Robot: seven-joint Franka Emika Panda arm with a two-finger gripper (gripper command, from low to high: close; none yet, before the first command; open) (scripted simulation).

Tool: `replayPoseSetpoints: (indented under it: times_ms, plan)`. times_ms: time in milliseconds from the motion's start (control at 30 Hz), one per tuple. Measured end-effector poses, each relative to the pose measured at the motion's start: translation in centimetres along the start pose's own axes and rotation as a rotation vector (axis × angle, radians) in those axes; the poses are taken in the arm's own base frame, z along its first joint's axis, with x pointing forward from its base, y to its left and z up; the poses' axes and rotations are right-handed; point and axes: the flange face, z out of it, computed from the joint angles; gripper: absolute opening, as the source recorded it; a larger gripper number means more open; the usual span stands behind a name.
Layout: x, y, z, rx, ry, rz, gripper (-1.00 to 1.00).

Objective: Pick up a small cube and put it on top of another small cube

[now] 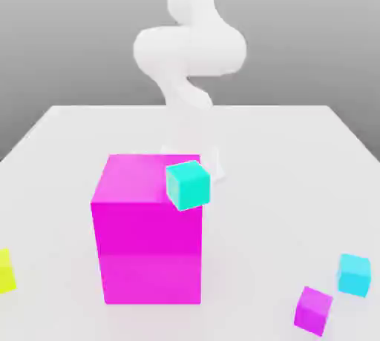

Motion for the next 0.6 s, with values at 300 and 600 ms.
replayPoseSetpoints:
  times_ms: [300,600]
  plan:
    - [-9.7,-4.4,16.8,-0.066,-0.264,-0.363,0.0]
    - [-25.7,-4.5,29.3,-0.101,-0.523,-0.751,0.0]
